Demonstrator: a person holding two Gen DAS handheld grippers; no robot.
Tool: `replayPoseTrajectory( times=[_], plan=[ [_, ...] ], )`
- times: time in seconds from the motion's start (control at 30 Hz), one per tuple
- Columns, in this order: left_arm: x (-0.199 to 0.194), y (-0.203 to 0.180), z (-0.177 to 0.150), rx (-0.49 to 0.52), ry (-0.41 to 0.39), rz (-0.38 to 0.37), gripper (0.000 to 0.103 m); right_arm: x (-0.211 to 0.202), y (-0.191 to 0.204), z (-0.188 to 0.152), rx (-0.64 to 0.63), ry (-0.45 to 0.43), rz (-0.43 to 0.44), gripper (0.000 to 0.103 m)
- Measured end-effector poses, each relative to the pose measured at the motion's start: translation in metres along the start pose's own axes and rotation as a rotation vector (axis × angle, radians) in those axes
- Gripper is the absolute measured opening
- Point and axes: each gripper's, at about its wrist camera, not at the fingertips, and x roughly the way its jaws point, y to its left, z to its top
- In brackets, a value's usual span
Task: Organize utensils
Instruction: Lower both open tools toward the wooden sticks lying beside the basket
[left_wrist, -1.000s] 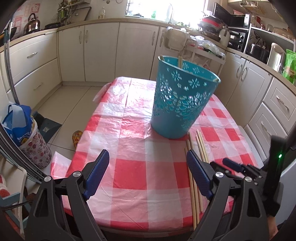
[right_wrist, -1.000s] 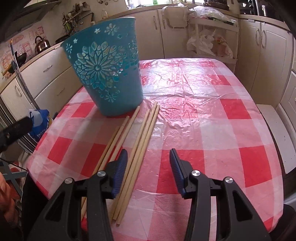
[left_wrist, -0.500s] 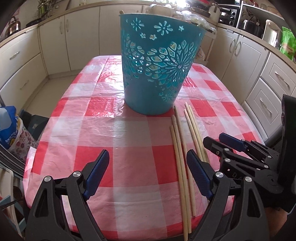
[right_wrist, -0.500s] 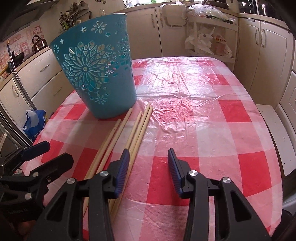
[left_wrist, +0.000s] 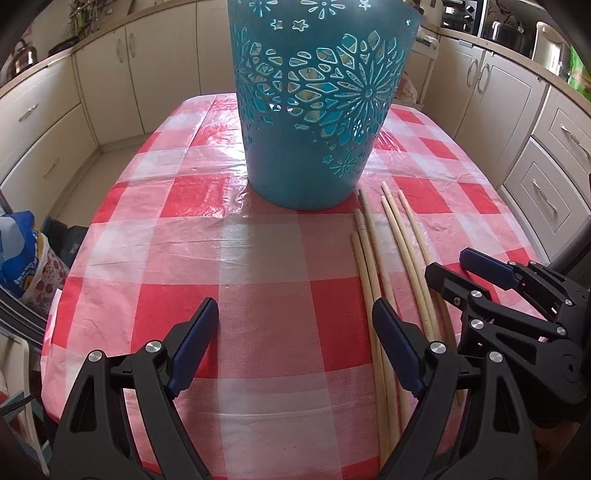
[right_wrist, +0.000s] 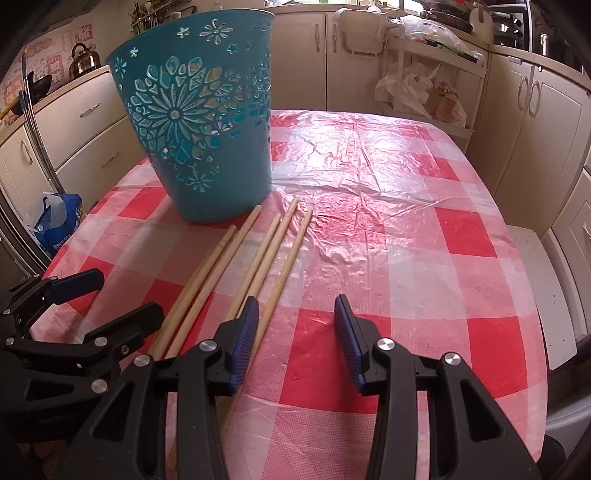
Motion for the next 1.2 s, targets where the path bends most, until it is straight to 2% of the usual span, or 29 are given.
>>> replayPoseTrajectory(
  times=[0.13,0.23,0.3,0.43,0.77,1.2],
  plan=[
    [0.0015,-0.0007,0.0003,0.000,-0.009,0.013,0.081,-0.0003,-0.0002,-0.0024,-0.015,-0.008,0.001,0.043],
    [-0.0026,0.0012,-0.0011,-0.039,-0.032,0.025,0.081,-0.0016,0.0006,-0.0047,-0.019,-0.016,0.008,0.046],
    [-0.0074,0.0021,-0.0033,-0.064,-0.058,0.021,0.081,-0.0014,0.0010,-0.0065,-0.023,-0.027,0.009,0.046],
    [-0.0047,0.0062,-0.0063,-0.080,-0.059,0.009,0.081,-0.0016,0.0029,-0.0079,-0.044,-0.034,0.003,0.046],
    [-0.0022,0.0009,-0.0089,-0.022,-0.077,0.041,0.081,-0.0019,0.0018,-0.0069,-0.066,-0.026,0.011,0.047],
    [-0.0005,0.0004,-0.0079,-0.005,-0.072,0.046,0.081,-0.0037,-0.0053,-0.0091,-0.059,-0.023,0.003,0.058]
  ],
)
